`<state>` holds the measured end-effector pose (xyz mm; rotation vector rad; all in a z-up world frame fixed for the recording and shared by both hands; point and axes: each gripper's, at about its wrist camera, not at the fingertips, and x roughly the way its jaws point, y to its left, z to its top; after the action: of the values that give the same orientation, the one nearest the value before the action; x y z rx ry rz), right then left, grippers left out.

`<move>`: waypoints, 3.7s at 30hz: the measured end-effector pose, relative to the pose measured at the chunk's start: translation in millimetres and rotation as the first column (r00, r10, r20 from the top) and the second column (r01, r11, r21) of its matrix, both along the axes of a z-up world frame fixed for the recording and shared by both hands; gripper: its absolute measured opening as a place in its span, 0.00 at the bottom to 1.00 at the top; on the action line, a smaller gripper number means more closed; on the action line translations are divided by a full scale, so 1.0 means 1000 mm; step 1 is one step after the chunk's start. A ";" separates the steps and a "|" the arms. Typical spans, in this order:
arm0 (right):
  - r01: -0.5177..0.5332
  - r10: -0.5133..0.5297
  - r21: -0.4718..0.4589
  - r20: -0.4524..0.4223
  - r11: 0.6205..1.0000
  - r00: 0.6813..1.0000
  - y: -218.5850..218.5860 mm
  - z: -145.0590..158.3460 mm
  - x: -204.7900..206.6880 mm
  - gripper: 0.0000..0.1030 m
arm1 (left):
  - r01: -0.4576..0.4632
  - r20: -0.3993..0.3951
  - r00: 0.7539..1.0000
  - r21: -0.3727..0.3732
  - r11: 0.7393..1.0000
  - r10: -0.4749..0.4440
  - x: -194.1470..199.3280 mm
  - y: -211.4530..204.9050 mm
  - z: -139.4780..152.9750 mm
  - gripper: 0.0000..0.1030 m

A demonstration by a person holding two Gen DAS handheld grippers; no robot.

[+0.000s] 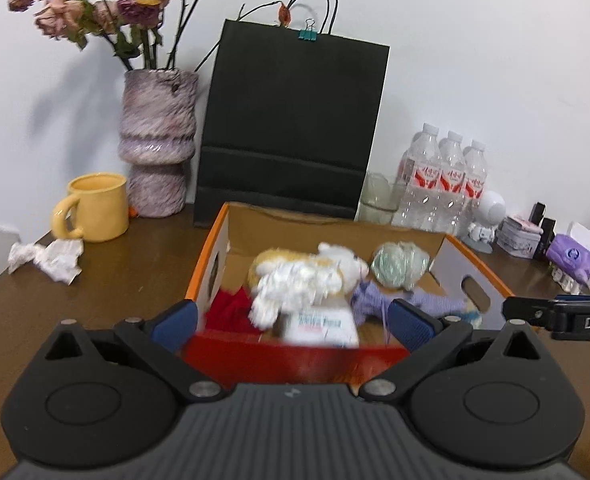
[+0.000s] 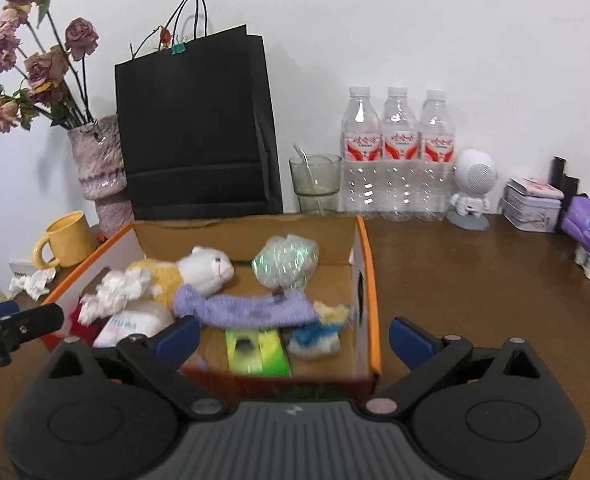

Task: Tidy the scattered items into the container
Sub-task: 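Lower the tissue and packet into the box and open both tools, then grasp the yellow cube with the left tool while the right grasps the black carabiner, then carry the cube and carabiner into the box and open both tools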

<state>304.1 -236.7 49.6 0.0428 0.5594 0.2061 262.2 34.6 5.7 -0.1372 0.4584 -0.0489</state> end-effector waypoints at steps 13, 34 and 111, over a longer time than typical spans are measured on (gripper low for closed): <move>-0.004 -0.006 -0.064 -0.161 0.998 0.987 0.024 -0.058 -0.024 0.94 | -0.034 -0.142 0.989 -0.002 0.999 0.033 -0.022 -0.002 -0.044 1.00; 0.014 -0.033 -0.107 -0.180 0.994 0.983 0.039 -0.071 -0.005 0.73 | 0.007 -0.187 0.982 0.044 0.999 0.001 0.026 -0.051 -0.066 0.55; -0.067 0.067 -0.001 -0.073 0.998 0.995 0.028 -0.015 0.099 0.99 | 0.027 -0.010 1.000 0.060 0.998 -0.027 0.100 -0.018 -0.009 1.00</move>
<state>402.9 -208.3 34.2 0.0282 0.6345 0.2695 362.5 16.7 -2.8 -0.0721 0.4700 -0.0608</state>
